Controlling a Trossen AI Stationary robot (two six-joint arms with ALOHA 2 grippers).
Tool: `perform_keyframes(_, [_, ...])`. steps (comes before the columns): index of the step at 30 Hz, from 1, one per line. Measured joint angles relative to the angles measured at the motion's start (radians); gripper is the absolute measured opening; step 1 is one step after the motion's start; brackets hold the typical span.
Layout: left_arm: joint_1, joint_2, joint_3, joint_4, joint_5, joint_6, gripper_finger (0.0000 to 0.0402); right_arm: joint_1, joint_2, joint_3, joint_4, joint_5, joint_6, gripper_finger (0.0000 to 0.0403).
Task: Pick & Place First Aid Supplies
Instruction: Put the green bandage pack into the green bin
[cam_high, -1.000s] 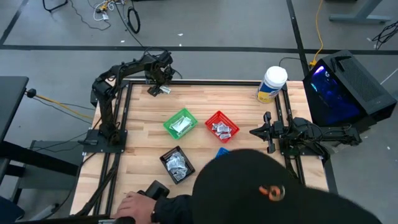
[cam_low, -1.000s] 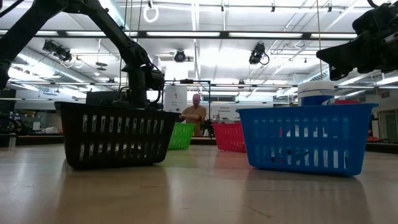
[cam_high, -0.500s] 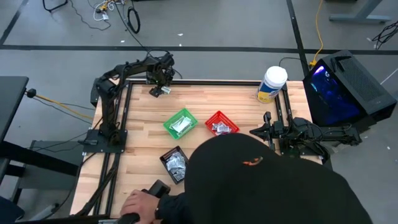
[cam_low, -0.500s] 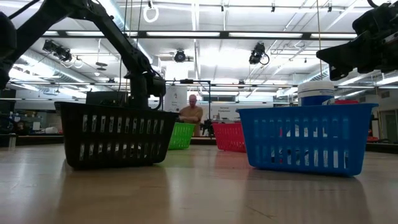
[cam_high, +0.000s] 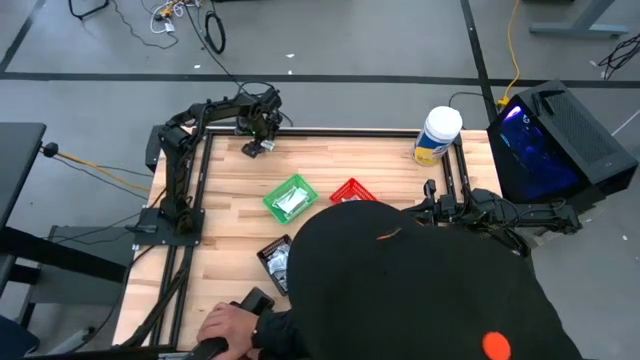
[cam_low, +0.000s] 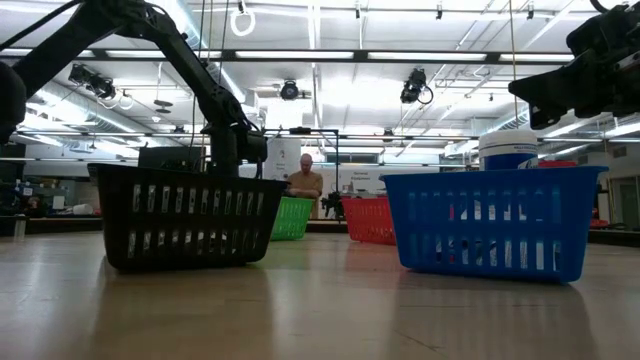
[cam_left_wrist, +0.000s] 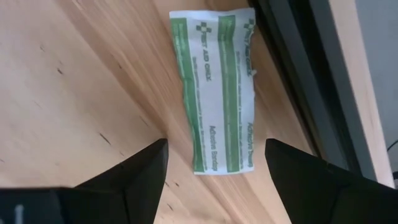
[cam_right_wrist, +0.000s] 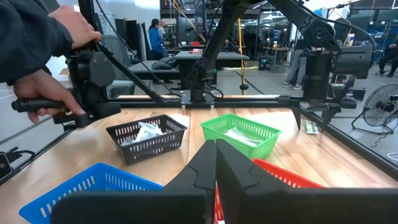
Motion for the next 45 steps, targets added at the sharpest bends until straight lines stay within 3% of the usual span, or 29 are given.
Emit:
perform_keyframes(11, [0.007, 0.0, 0.0, -0.001, -0.027, 0.002, 0.0266, 0.0, 0.0, 0.0, 0.0, 0.0, 0.0, 0.0013])
perform_keyframes(34, [0.0, 0.023, 0.003, -0.035, 0.014, 0.045, 0.0148, 0.0, 0.0, 0.0, 0.0, 0.0, 0.0, 0.0013])
perform_keyframes(45, [0.0, 0.021, 0.002, -0.045, 0.016, 0.108, 0.014, 0.0, 0.0, 0.0, 0.0, 0.0, 0.0, 0.0013])
